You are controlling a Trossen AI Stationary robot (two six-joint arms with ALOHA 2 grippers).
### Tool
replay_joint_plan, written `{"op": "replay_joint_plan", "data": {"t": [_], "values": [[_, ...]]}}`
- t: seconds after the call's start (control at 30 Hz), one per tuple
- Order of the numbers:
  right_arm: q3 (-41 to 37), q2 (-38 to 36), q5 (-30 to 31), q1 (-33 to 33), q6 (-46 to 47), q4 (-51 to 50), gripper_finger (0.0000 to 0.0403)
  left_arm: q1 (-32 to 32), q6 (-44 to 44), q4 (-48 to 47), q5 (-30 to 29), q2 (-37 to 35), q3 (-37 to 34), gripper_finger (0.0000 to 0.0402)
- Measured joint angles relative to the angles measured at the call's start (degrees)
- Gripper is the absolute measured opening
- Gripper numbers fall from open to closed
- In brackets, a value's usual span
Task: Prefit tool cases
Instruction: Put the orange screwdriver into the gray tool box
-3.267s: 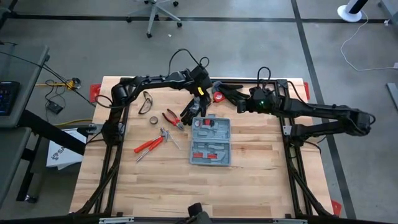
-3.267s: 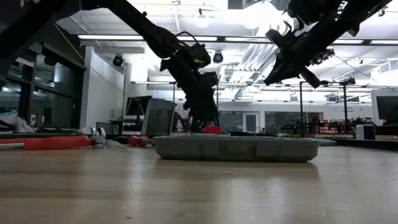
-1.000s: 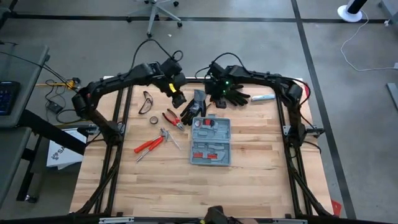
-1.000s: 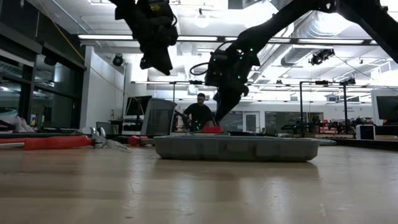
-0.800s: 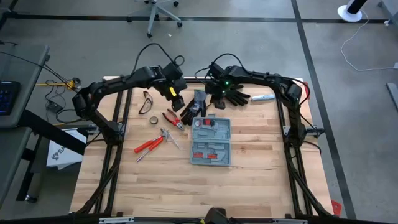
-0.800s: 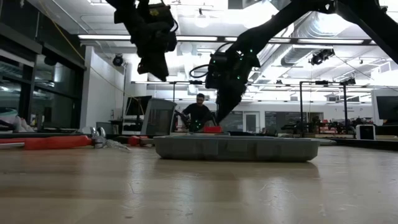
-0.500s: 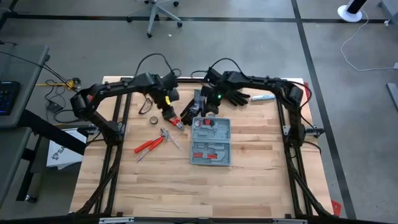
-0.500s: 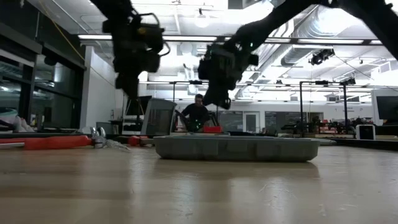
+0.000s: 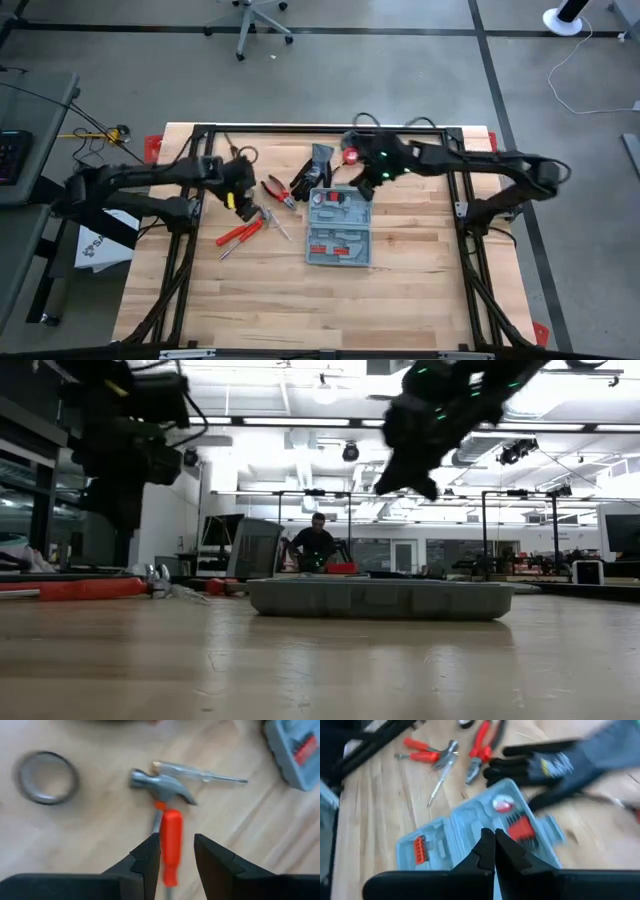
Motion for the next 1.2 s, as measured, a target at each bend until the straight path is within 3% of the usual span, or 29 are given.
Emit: {"op": "replay_joint_plan", "data": {"t": [0.3, 0.57, 0.9, 1.03, 1.2], "values": [[-13.98, -16.32, 7.37, 7.38, 13.34, 0.06, 0.0, -13.28, -13.35, 7.72, -12.7, 0.61, -5.21, 0.011], [-19.66, -21.41, 13.39, 14.48, 21.1, -0.4, 0.0, -21.64, -25.3, 4.9, -7.84, 7.76, -6.11, 0.011], [-19.66, -21.41, 17.46, 20.19, 22.94, -2.02, 0.0, -34.17, -36.38, 6.42, -5.57, 14.06, -6.07, 0.011], [-19.66, -21.41, 17.46, 21.01, 23.22, -2.28, 0.0, -38.13, -41.67, 12.72, -4.43, 15.59, -6.09, 0.011], [-19.64, -21.41, 17.74, 21.3, 24.14, -2.28, 0.0, -39.46, -44.03, 29.25, -5.36, 17.95, -6.09, 0.011]]}}
